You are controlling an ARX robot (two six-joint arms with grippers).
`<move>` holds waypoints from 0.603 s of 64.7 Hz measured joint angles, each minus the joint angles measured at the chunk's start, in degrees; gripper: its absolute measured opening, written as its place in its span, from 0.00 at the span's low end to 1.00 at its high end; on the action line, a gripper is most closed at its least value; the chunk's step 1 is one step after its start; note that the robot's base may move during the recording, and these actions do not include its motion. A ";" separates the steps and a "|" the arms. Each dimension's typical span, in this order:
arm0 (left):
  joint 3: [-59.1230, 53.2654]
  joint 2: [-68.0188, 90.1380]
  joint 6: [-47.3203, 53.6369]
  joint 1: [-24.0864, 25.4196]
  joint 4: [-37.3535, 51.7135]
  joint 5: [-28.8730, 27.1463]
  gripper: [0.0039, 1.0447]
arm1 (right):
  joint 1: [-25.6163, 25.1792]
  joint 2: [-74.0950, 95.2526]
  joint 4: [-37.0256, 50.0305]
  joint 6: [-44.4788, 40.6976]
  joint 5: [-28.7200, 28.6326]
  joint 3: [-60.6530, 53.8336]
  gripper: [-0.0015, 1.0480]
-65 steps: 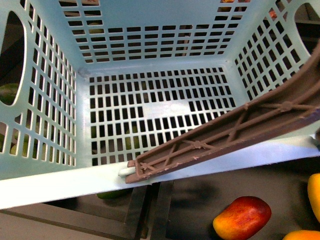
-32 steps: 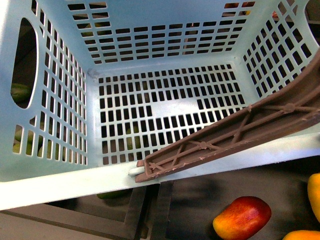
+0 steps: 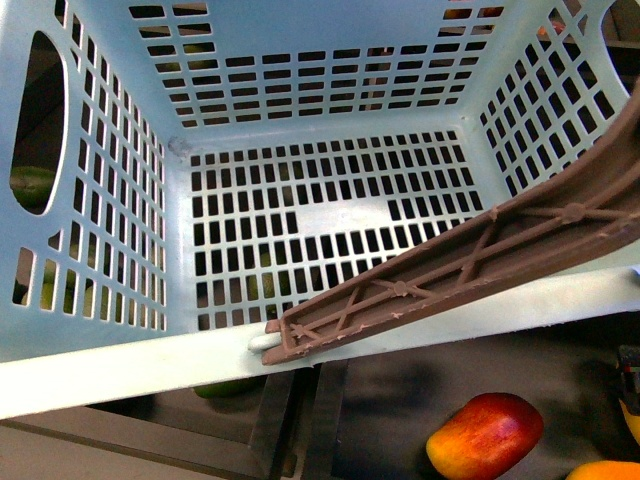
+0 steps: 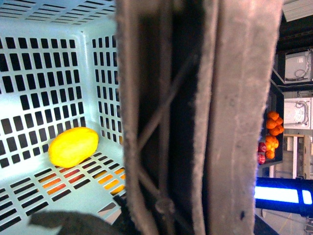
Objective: Pick lemon and mango into basket
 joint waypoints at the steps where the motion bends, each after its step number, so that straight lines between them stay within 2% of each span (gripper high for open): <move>1: 0.00 0.00 0.00 0.00 0.00 0.02 0.13 | 0.09 0.20 -0.02 0.04 0.00 0.15 0.92; 20: 0.00 0.00 -0.02 0.00 0.00 -0.02 0.13 | 0.46 4.11 -1.18 0.35 0.35 2.56 0.91; 23: 0.00 0.00 0.00 0.00 0.00 -0.04 0.13 | 0.33 4.42 -1.49 0.26 0.61 2.62 0.83; 31: 0.02 0.00 0.00 0.00 0.00 -0.09 0.13 | 0.00 4.55 -2.10 0.28 0.79 2.54 0.69; 39: 0.02 0.00 0.00 0.00 0.00 -0.04 0.13 | -0.57 4.46 -2.19 0.31 0.63 2.23 0.60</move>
